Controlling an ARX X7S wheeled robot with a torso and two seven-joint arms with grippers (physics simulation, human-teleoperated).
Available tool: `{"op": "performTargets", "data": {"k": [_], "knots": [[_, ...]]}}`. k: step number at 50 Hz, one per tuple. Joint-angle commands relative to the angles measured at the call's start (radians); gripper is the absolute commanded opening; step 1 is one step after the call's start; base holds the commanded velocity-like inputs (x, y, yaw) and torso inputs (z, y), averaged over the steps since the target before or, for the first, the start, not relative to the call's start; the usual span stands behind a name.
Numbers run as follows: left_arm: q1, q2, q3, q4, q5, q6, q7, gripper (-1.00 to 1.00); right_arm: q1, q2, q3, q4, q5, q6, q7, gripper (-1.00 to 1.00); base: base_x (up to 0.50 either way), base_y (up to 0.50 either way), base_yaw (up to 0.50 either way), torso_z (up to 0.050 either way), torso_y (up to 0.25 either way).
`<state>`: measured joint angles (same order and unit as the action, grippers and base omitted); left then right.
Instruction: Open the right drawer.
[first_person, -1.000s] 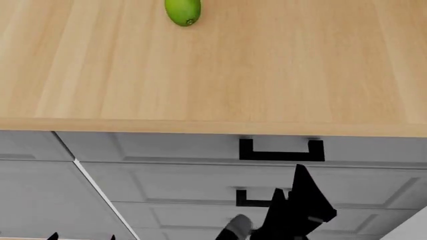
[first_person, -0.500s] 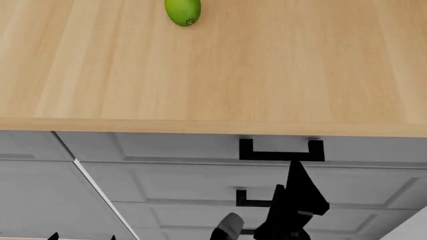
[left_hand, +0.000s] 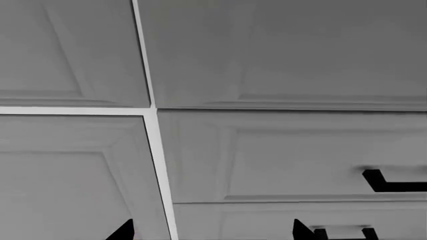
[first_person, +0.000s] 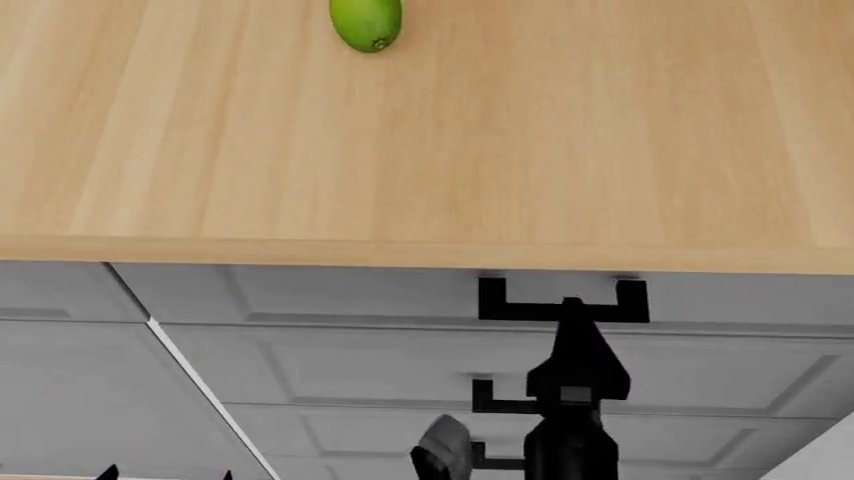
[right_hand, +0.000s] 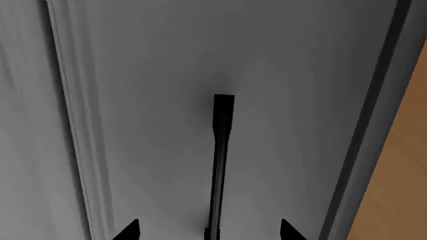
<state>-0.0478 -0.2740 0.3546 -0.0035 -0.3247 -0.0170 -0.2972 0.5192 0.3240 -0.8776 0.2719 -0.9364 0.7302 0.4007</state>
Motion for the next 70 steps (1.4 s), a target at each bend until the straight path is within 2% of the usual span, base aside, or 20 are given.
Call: {"op": "performTargets", "data": {"k": [1,34,35,48,70], "knots": [[-0.001,0.015,-0.012,-0.003,0.013,0.008,0.021,1.00,0.086,-0.041,-0.006,0.163,-0.019,-0.032,0.005,1.00,0.00,0.00,0.00,0.000,0.000],[-0.010,0.009,0.003,-0.014,0.011,0.012,0.012,1.00,0.188,-0.107,0.002,0.403,0.037,-0.121,0.092,1.00,0.00,0.00,0.00,0.000,0.000],[-0.010,0.008,0.003,-0.012,0.010,0.011,0.011,1.00,0.184,-0.101,0.005,0.386,0.038,-0.122,0.093,-1.00,0.01,0.00,0.00,0.000,0.000],[-0.010,0.005,0.008,-0.012,0.009,0.015,0.008,1.00,0.167,-0.074,0.003,0.318,0.028,-0.112,0.079,-1.00,0.00,0.00,0.00,0.000,0.000],[-0.013,0.001,0.013,-0.017,0.001,0.020,0.005,1.00,0.057,0.016,-0.035,-0.020,-0.082,-0.002,-0.018,-1.00,0.00,0.00,0.00,0.000,0.000]]}}
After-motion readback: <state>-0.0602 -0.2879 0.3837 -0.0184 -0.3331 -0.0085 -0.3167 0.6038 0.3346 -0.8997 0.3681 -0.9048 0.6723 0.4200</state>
